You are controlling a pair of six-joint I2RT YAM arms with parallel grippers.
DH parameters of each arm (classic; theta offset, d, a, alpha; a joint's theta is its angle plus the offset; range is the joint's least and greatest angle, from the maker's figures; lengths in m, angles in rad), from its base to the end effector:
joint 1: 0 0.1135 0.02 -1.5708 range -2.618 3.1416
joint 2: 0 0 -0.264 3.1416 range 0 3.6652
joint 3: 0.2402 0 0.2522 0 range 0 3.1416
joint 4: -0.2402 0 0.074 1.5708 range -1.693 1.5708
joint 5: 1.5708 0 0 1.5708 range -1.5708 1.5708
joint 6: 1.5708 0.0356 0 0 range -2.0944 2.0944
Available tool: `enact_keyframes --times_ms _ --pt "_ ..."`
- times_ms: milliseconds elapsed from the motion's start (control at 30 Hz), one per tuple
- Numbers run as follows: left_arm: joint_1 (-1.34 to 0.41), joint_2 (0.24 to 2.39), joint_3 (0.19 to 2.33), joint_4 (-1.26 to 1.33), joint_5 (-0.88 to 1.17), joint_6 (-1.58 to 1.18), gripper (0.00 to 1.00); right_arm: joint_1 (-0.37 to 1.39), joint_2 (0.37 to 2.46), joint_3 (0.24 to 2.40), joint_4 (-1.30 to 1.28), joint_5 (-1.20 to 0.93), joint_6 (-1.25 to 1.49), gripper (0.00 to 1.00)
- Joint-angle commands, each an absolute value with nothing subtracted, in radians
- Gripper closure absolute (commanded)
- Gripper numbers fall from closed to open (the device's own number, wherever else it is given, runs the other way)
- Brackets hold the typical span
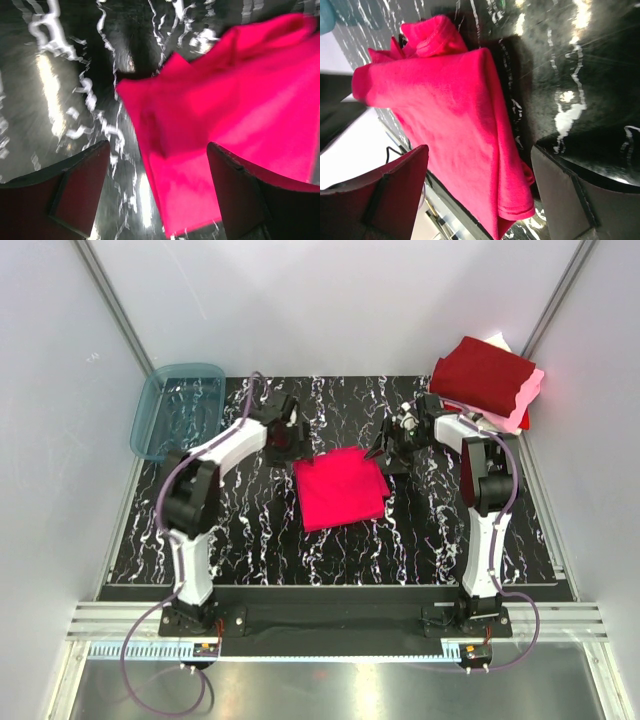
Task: Fold and stack the t-shirts
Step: Fold the tshirt, then neatly place the folded tshirt to the corner
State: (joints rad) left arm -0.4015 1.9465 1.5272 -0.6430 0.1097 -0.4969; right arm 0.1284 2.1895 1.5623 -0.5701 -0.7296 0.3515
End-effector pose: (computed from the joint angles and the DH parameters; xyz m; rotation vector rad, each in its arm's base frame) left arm 0.3835 -0.1671 0.2186 -0.0901 2.6956 -0.4377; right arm 0.4367 0.0803 0.1398 0.1084 2.7422 1.1383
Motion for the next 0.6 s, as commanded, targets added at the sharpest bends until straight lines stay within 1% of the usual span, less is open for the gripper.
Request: enact_keyframes --times_ms 0,133,233,367,467,567 --pt "-0.407 2.041 1.609 -0.649 0.121 -0.459 0.17 0.15 2.198 1.528 -0.565 -0.727 0.324 0.09" --pt "-0.388 2.117 1.695 -0.738 0.036 -0.459 0.17 0.153 2.204 1.523 -0.569 -0.735 0.327 0.1" --pt "-0.351 2.151 1.716 -0.765 0.026 -0.466 0.17 0.155 2.217 1.516 -0.561 -0.745 0.333 0.1" --pt "-0.299 2.174 1.704 -0.762 0.072 -0.456 0.17 0.166 2.241 1.514 -0.557 -0.762 0.33 0.12" --pt "-0.29 2.189 1.681 -0.733 0.124 -0.437 0.17 0.181 2.259 1.525 -0.549 -0.779 0.334 0.13" --pt "-0.285 2.203 1.672 -0.715 0.132 -0.433 0.16 0.209 2.276 1.551 -0.554 -0.778 0.345 0.15"
